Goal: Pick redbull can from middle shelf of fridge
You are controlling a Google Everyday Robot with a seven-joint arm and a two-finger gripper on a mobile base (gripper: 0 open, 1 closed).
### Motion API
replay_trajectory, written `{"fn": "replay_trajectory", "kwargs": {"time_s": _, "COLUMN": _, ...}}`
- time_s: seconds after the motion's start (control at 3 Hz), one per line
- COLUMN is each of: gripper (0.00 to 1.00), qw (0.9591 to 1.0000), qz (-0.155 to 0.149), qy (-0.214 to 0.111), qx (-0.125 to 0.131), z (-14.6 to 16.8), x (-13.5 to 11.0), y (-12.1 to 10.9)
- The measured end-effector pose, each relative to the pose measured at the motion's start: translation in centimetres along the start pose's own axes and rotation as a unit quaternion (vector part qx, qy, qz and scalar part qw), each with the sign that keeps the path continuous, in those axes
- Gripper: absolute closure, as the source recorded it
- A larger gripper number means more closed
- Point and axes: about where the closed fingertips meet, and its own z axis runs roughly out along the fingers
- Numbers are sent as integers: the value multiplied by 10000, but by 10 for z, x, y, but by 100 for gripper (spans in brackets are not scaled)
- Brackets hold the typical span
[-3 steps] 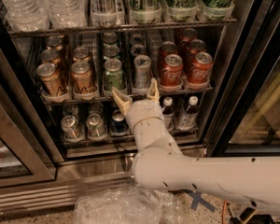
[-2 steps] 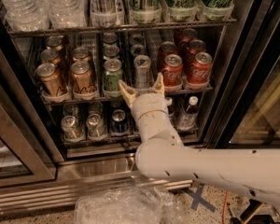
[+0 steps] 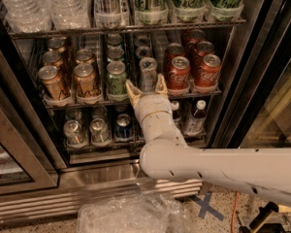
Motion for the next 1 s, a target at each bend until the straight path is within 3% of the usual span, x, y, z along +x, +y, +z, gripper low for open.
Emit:
{"fn": "replay_trajectory", "kwargs": {"time_s": 0.67, "gripper": 34, "qw": 9999, "qz": 24, "qy": 6, "qx": 130, "z": 15, "x": 2, "y": -14}}
{"fn": "replay_trajectory", "kwargs": {"time_s": 1.0, "gripper": 53, "qw": 9999, "qz": 13, "qy": -8, "qx": 118, "z": 19, "x": 1, "y": -14}}
